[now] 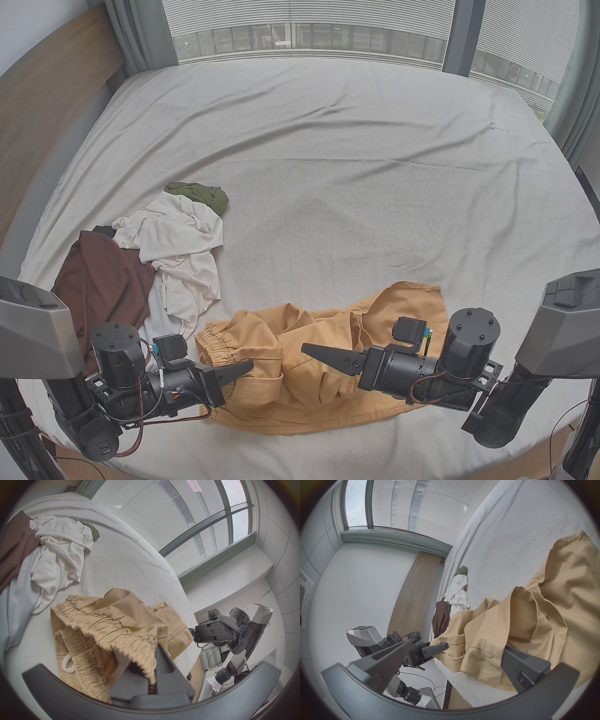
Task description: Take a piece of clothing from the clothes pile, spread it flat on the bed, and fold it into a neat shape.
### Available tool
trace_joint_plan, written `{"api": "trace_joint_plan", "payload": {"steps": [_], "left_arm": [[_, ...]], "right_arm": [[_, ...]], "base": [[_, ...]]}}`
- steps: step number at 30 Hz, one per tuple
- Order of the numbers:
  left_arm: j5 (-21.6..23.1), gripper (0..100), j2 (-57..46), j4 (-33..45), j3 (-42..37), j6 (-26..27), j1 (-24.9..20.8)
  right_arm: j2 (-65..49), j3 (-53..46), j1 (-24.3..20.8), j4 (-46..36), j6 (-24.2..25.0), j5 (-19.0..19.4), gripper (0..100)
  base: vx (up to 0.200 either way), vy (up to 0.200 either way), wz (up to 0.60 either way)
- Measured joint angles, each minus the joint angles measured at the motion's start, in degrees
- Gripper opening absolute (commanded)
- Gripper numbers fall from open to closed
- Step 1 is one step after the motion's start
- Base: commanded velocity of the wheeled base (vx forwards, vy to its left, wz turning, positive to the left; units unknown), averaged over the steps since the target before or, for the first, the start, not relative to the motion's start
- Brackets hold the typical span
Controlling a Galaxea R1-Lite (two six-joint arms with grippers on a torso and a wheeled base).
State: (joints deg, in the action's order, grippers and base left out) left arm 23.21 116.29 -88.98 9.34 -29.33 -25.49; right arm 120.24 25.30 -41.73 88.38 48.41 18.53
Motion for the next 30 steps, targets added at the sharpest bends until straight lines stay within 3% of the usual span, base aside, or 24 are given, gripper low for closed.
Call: {"api": "trace_joint_plan", "payload": {"steps": [22,23,30], "left_arm": [[0.0,0,0.0,0.0,0.0,0.1,0.0],[0.0,0,0.0,0.0,0.0,0.1,0.0],[0.0,0,-0.3,0.0,0.1,0.1,0.0]], "right_arm": [[2.4,2.7,-1.1,0.1,-1.2,1.1,100],[2.7,3.0,-1.1,0.1,-1.2,1.0,0],[3.6,4.2,-0.9,0.1,-1.3,0.8,0]], "base": [[0.000,0.000,0.00],[0.000,0.000,0.00],[0.000,0.000,0.00]]}}
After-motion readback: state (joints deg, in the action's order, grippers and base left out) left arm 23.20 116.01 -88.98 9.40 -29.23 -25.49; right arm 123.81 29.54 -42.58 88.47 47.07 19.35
